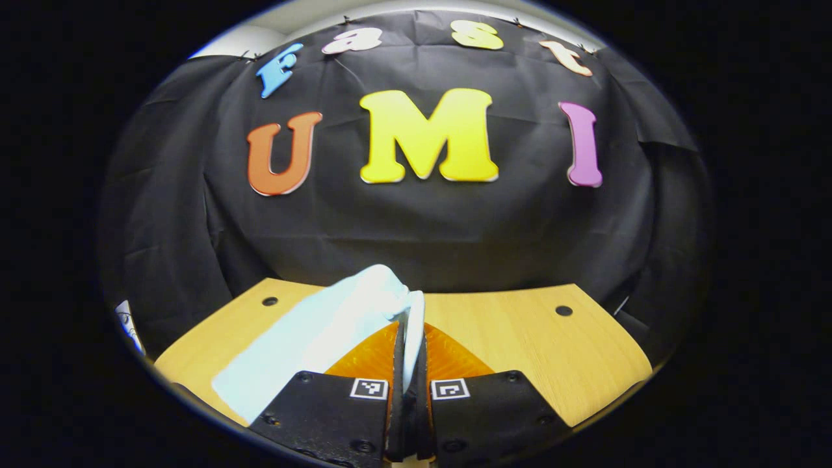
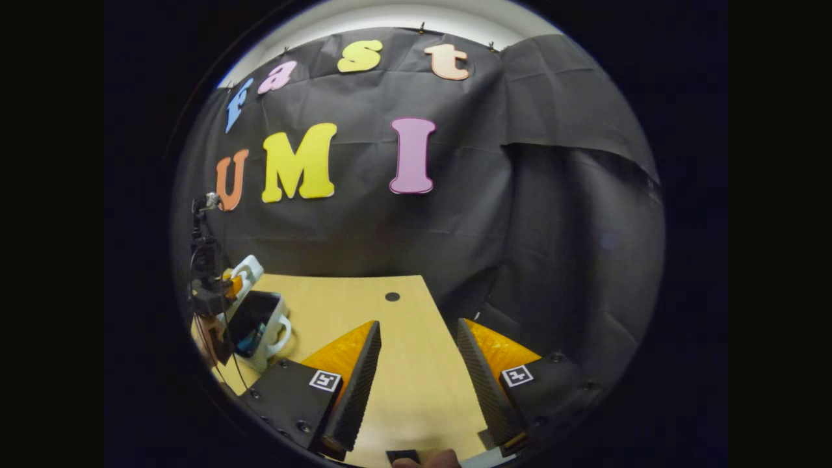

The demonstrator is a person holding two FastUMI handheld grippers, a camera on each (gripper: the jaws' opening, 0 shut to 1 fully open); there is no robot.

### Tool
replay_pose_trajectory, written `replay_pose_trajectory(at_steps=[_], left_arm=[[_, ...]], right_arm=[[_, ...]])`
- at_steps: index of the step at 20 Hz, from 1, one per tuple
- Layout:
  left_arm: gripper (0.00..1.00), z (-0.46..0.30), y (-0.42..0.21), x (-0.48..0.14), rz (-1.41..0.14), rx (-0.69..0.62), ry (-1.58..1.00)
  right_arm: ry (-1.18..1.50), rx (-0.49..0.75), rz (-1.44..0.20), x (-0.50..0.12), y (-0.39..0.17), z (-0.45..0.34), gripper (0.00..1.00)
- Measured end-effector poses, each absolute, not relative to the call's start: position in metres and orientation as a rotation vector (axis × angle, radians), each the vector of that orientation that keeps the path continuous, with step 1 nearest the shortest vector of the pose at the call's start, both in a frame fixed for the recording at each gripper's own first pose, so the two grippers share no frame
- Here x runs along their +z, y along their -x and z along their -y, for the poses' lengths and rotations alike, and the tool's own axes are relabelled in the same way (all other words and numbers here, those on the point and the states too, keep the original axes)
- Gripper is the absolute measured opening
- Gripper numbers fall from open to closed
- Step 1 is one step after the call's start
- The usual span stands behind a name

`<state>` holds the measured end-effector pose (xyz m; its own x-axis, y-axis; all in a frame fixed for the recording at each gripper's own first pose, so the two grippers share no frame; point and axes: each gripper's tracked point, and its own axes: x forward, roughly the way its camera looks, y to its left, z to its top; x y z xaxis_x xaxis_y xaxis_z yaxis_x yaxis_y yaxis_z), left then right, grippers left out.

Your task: First open the suitcase, pack the skin care products into it, and then close the suitcase.

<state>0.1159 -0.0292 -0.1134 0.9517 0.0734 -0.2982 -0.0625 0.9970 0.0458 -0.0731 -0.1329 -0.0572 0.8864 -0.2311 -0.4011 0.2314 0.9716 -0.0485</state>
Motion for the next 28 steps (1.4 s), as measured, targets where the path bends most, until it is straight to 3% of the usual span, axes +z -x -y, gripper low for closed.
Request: replay_pose_trajectory(at_steps=[6, 9, 14, 17, 19, 20, 21, 23, 28], left_arm=[[0.10, 0.069, -0.133, -0.188, -0.402, -0.001, -0.071], [0.10, 0.080, -0.135, -0.200, -0.405, -0.023, -0.093], [0.12, 0.089, -0.137, -0.218, -0.377, -0.002, -0.179], [0.30, 0.108, -0.130, -0.233, -0.413, -0.049, -0.154], [0.59, 0.112, -0.126, -0.228, -0.410, -0.059, -0.137], [0.51, 0.119, -0.120, -0.224, -0.403, -0.074, -0.113], [0.78, 0.123, -0.115, -0.218, -0.395, -0.084, -0.099], [1.00, 0.130, -0.104, -0.194, -0.363, -0.111, -0.072], [0.99, 0.117, -0.079, -0.058, -0.158, -0.092, 0.010]], right_arm=[[-0.014, -0.241, -0.501, -0.081, 0.084, 0.142, 0.72], [0.000, -0.242, -0.499, -0.079, 0.083, 0.139, 0.67], [0.009, -0.239, -0.496, -0.078, 0.082, 0.135, 0.70], [0.009, -0.229, -0.505, -0.082, 0.079, 0.130, 0.70], [0.002, -0.218, -0.507, -0.083, 0.076, 0.124, 0.70], [0.006, -0.209, -0.500, -0.083, 0.073, 0.121, 0.70], [0.014, -0.199, -0.492, -0.082, 0.070, 0.117, 0.70], [0.015, -0.173, -0.467, -0.077, 0.063, 0.107, 0.70], [-0.021, -0.085, -0.327, -0.041, 0.024, 0.073, 0.70]])
